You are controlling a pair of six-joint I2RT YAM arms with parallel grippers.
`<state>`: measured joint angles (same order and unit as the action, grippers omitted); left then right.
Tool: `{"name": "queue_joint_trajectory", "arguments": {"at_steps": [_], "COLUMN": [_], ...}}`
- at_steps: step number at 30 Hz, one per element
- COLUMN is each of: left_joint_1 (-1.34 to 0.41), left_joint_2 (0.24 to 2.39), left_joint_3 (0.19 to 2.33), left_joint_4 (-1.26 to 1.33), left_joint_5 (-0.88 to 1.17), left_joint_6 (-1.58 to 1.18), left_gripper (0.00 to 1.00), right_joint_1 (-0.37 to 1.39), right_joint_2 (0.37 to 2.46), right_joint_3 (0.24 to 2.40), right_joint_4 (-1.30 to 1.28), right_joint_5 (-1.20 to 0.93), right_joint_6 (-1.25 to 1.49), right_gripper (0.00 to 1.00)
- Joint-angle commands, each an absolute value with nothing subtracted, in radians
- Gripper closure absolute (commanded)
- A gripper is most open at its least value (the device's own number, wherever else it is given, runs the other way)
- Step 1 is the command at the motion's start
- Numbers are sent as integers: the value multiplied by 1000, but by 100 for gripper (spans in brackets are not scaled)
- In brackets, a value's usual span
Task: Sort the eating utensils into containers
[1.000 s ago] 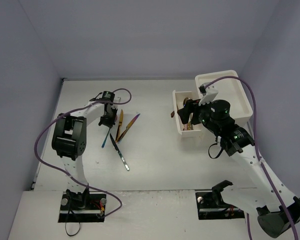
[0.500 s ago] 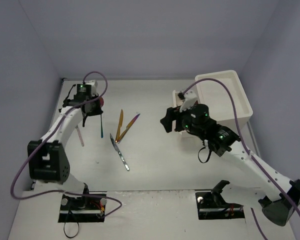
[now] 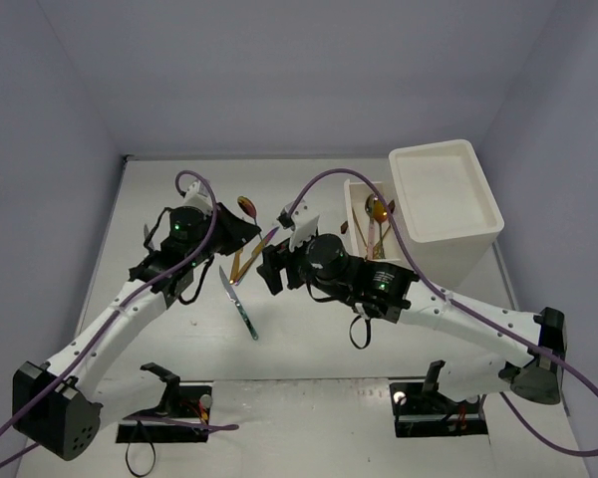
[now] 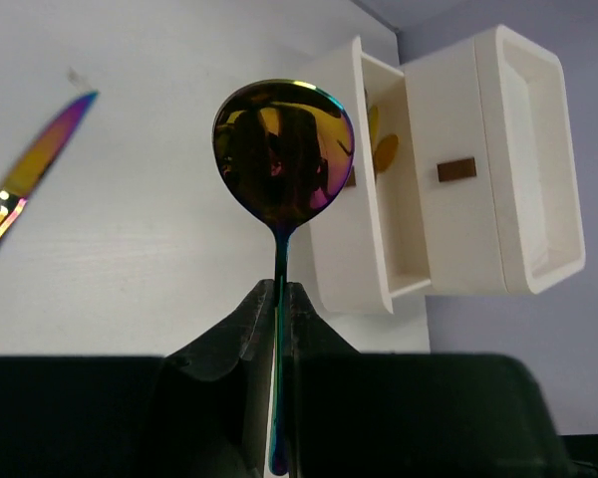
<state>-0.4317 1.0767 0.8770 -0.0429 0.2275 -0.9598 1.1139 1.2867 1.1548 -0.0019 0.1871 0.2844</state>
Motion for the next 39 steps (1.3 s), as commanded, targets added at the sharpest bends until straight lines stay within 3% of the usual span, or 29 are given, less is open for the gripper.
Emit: {"name": "queue_joint_trajectory", "arguments": {"at_steps": [1, 6, 12, 26, 33, 34, 36, 39], "left_joint_1": [-492, -538, -572, -591, -594, -594, -594, -594], "left_joint_2": [1011, 992, 981, 952, 948, 946, 937, 926], "left_joint_3": [886, 875, 859, 830, 825, 825, 826, 871], "left_joint_4": [124, 133, 141, 140, 137, 137, 105, -9], "left_joint_5": [169, 142, 131, 126, 126, 124, 98, 48], "left_joint_6": [-1078, -1087, -1091, -1089, -1068, -1063, -1037, -968], "left_gripper": [100, 100, 100, 100, 100, 94, 62, 44], "right_joint_1": [1135, 1138, 1138, 1138, 1137, 1137, 1126, 1101], "right_joint_2": [1311, 1335, 1356, 1390, 1385, 1381, 1366, 1346], "right_joint_3": [1206, 1205, 1203, 1201, 1193, 1193, 1188, 1176], "right_joint_4": [77, 77, 75, 67, 57, 55, 43, 26], "right_joint_5": [302, 345, 368, 398, 437, 446, 468, 476], "right_joint_6": [297, 301, 298, 290, 287, 284, 280, 281], "right_gripper": [32, 35, 47, 99, 100, 100, 100, 100]}}
